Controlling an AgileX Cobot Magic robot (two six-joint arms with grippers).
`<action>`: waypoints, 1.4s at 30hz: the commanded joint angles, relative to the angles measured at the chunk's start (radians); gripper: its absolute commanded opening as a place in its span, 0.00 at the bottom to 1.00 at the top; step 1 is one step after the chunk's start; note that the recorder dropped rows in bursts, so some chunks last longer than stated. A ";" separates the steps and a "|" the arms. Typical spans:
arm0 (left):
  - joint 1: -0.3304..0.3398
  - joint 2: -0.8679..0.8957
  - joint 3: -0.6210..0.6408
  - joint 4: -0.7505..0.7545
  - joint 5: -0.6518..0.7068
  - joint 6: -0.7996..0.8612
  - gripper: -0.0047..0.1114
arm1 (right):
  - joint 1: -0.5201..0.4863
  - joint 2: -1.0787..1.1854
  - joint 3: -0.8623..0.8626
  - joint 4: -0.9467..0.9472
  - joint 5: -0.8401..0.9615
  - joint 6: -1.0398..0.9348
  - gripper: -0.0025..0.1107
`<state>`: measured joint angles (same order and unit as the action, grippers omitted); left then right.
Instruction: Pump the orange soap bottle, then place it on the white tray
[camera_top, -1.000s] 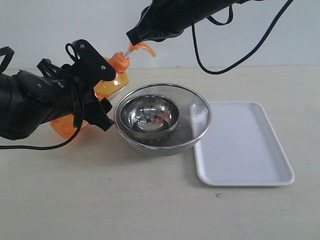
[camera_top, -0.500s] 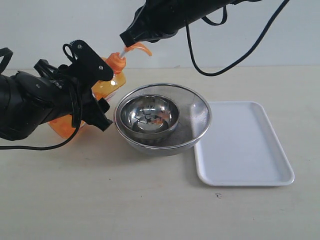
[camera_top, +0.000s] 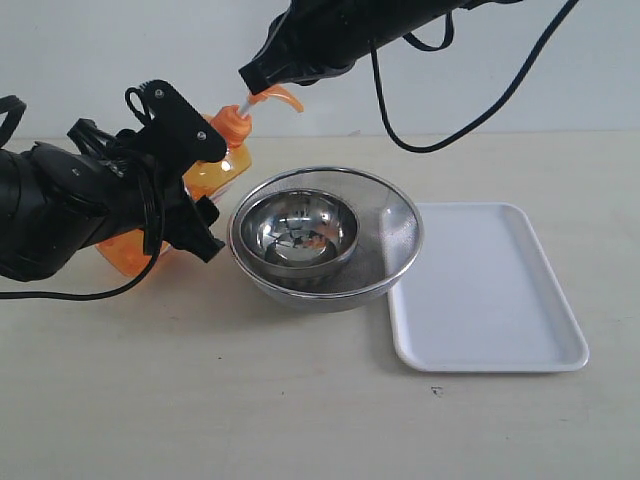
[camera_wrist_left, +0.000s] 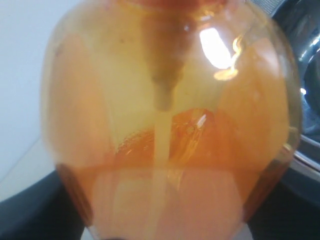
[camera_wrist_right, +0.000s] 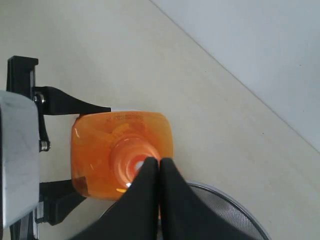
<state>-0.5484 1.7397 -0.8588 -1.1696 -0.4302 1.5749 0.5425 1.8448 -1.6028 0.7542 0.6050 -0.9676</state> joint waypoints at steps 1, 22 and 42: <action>-0.010 -0.005 -0.003 0.007 0.042 -0.015 0.08 | 0.016 0.017 0.004 -0.003 0.060 -0.004 0.02; -0.010 -0.005 -0.003 0.007 0.042 -0.015 0.08 | 0.016 0.017 0.004 -0.005 0.064 -0.001 0.02; -0.010 -0.005 -0.003 0.005 0.042 -0.015 0.08 | 0.011 -0.080 0.004 -0.120 0.024 0.023 0.02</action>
<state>-0.5484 1.7397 -0.8582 -1.1593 -0.4174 1.5809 0.5564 1.7917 -1.6010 0.6634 0.6403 -0.9556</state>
